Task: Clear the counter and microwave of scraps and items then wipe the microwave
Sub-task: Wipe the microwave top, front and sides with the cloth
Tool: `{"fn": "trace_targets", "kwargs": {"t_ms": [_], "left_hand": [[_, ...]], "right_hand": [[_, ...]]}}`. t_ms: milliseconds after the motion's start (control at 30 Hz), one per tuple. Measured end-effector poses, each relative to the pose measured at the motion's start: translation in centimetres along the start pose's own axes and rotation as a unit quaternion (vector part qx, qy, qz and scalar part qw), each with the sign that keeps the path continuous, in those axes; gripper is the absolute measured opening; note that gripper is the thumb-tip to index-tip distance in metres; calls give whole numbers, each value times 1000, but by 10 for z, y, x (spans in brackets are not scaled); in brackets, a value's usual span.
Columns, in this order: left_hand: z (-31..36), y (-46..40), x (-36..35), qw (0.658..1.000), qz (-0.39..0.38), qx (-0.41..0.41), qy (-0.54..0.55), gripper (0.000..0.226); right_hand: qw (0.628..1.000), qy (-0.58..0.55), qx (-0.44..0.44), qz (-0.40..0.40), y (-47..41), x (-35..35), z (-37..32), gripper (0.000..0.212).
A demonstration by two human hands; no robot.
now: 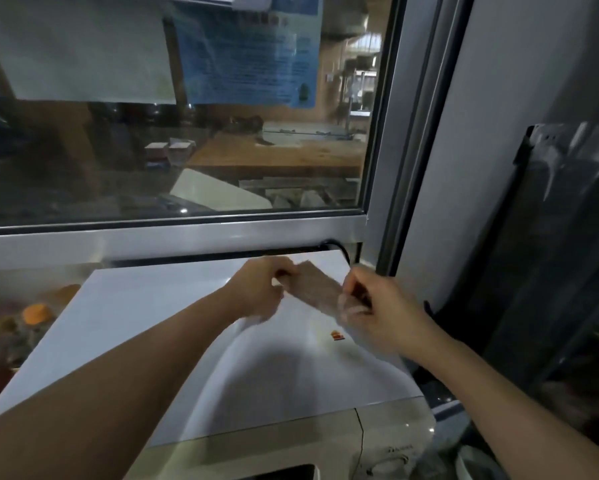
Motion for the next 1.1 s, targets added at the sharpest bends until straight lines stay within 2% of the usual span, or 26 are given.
{"fn": "trace_targets", "kwargs": {"t_ms": [33, 67, 167, 200, 267, 333, 367, 467, 567, 600, 700, 900, 1000, 1100], "left_hand": [[-7, 1, -9, 999, -32, 0, -27, 47], [-13, 3, -13, 998, -45, 3, -41, 50], [-27, 9, -1, 999, -15, 25, -46, 46], [-32, 11, 6, 998, -2, 33, -62, 44], [-42, 12, 16, 992, 0, 50, -118, 42], [-55, 13, 19, 984, -25, 72, -160, 43], [-60, 13, 18, 982, -39, 80, -166, 43], [-70, 15, 10, 983, -51, 80, -156, 41], [-75, 18, 8, 987, -27, 71, -144, 39], [-75, 18, 8, 987, -18, 69, -141, 37], [-77, 18, 8, 989, 0, 66, -135, 34], [-81, 14, 8, 987, -16, 79, -137, 40], [-77, 15, 8, 986, -18, 80, -148, 37], [-75, 15, 9, 985, -24, 77, -155, 38]], "right_hand": [[999, 2, -20, -48, 2, -12, 2, 13], [998, 22, -23, -61, 2, -17, 1, 23], [994, 92, 54, 8, -19, -11, -14, 30], [991, 111, 77, 0, -28, -15, -16, 34], [979, 152, 98, -88, -42, -43, -16, 48], [964, 192, 74, -167, -44, -66, -8, 53], [961, 205, 53, -179, -40, -71, -1, 52], [963, 229, -6, -144, -13, -66, 8, 54], [962, 243, -55, -110, -5, -63, 17, 79], [962, 241, -77, -104, -14, -61, 22, 80], [964, 174, -181, -85, -66, -52, 47, 56], [969, 97, -224, -39, -137, -41, 91, 32], [970, 96, -219, -49, -122, -41, 86, 42], [964, 127, -220, -75, -70, -39, 71, 52]]}}
Point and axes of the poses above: each hand's wrist, its own y-axis away from the middle knuckle, its own x-axis out of the back of the hand, z = x × y, the point moved 7 cm from there along -y, towards the middle knuckle, and after that the axes turned 4 degrees about -z, right-handed, at the moved point
